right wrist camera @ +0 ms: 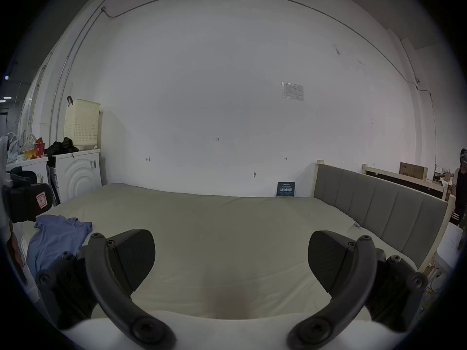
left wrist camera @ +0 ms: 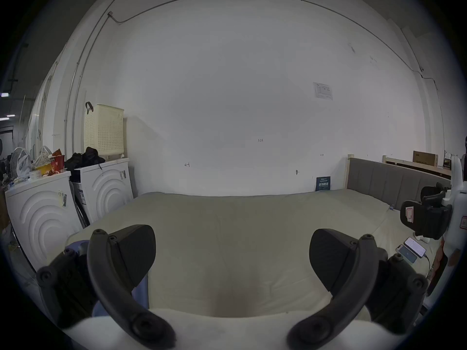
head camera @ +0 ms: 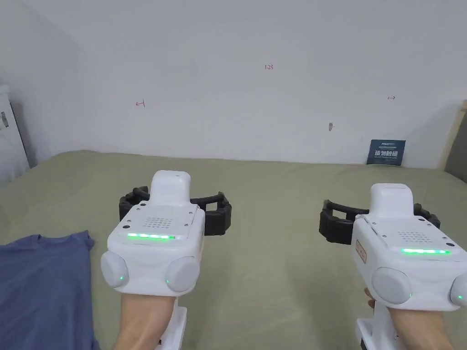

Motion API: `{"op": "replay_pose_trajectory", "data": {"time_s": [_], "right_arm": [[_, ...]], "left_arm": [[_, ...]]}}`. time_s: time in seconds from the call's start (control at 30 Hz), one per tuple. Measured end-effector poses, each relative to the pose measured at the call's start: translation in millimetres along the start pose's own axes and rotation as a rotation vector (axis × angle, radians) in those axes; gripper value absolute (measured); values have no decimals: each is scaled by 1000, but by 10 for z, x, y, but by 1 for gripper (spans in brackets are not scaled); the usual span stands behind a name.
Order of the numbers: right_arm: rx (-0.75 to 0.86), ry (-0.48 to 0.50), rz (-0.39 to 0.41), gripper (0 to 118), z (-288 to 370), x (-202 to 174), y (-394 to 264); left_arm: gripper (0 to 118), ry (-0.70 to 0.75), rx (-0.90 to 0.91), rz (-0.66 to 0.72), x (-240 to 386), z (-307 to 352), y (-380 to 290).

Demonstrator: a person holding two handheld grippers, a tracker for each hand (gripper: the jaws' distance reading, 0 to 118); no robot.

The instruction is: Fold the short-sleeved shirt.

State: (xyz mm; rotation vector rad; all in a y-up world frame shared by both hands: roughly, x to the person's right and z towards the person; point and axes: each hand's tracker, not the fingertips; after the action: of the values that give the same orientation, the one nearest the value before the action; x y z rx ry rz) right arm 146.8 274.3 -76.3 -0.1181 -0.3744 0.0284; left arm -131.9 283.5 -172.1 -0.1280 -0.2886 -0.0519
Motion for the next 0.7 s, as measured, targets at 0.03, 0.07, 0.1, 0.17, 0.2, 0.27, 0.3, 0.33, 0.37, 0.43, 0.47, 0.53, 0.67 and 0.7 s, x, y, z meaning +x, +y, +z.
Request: {"op": "replay_pose_trajectory", "data": {"time_s": [0.03,0.07,0.1,0.17,0.2,0.27,0.3,0.33,0.37,0.43,0.47,0.53,0.67,0.7], "right_arm": [[0,0,1,118,-2,-7,0],[-1,0,1,118,-1,-13,0],[-1,1,0,118,-2,-17,0],[-2,4,-1,118,-5,-25,0],[-2,4,1,118,-6,-32,2],[1,2,4,118,-5,-36,3],[2,2,2,118,-5,-35,2],[1,1,2,118,-7,-35,2],[1,-1,1,118,-8,-32,2],[0,-5,0,118,-10,-25,6],[1,-5,-2,118,-7,-22,11],[5,-7,-2,118,-1,-18,16],[9,-10,3,118,11,-20,18],[8,-11,3,118,12,-20,18]], "left_arm": [[118,0,1,-2,0,1,-2],[118,0,1,-3,-1,2,-2],[118,0,0,-2,-4,4,-2],[118,0,1,0,-12,5,-2],[118,0,0,1,-15,4,-1],[118,-1,-1,0,-19,0,1],[118,-1,1,-1,-21,-1,-1],[118,1,2,-2,-22,-2,0],[118,-1,2,-1,-24,-2,3],[118,-4,3,1,-23,-1,8],[118,-4,4,0,-21,2,11],[118,-6,8,-1,-18,8,19],[118,-8,9,0,-12,11,24],[118,-7,8,-1,-11,14,23]]}}
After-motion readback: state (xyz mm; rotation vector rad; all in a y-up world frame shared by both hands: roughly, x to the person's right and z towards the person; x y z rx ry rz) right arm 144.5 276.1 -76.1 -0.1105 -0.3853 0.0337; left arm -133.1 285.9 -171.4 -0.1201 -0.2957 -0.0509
